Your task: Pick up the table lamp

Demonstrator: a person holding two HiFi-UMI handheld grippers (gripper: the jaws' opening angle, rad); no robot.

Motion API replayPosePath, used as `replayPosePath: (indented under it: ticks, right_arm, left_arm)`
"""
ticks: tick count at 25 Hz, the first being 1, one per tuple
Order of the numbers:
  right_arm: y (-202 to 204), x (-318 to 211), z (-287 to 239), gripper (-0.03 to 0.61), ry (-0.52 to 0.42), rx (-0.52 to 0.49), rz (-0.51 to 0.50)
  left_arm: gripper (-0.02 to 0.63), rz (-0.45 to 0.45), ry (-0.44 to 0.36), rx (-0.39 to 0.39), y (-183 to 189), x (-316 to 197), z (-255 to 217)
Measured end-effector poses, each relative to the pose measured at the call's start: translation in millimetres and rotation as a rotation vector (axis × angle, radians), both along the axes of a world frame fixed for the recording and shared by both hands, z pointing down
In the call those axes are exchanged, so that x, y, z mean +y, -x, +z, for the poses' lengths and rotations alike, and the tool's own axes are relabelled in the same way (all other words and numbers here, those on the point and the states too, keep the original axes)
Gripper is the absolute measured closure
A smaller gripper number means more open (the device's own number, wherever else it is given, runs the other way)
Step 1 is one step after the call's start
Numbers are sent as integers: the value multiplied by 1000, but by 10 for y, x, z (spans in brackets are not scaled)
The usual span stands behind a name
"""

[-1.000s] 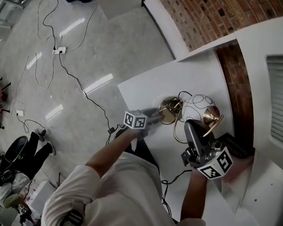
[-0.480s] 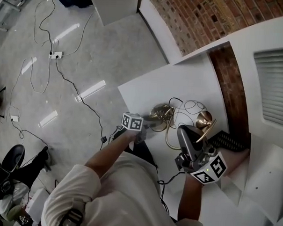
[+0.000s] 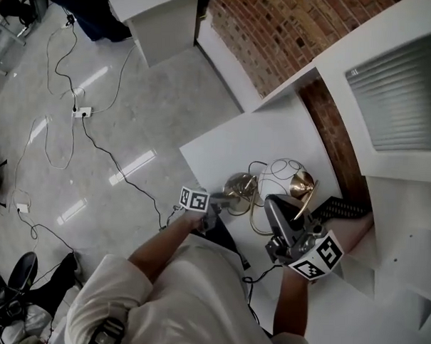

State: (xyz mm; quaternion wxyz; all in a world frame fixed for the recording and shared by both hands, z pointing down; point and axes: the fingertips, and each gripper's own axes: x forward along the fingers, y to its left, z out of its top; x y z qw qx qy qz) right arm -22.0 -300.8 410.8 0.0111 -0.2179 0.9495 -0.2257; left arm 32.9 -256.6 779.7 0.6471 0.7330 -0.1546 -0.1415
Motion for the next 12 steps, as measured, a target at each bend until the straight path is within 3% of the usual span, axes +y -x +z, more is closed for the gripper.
replayPosePath:
  ticks: [12]
  right_arm:
    - [-170, 455, -237, 566, -27, 44, 4]
  left_arm:
    - [476, 16, 17, -26, -59, 338, -171]
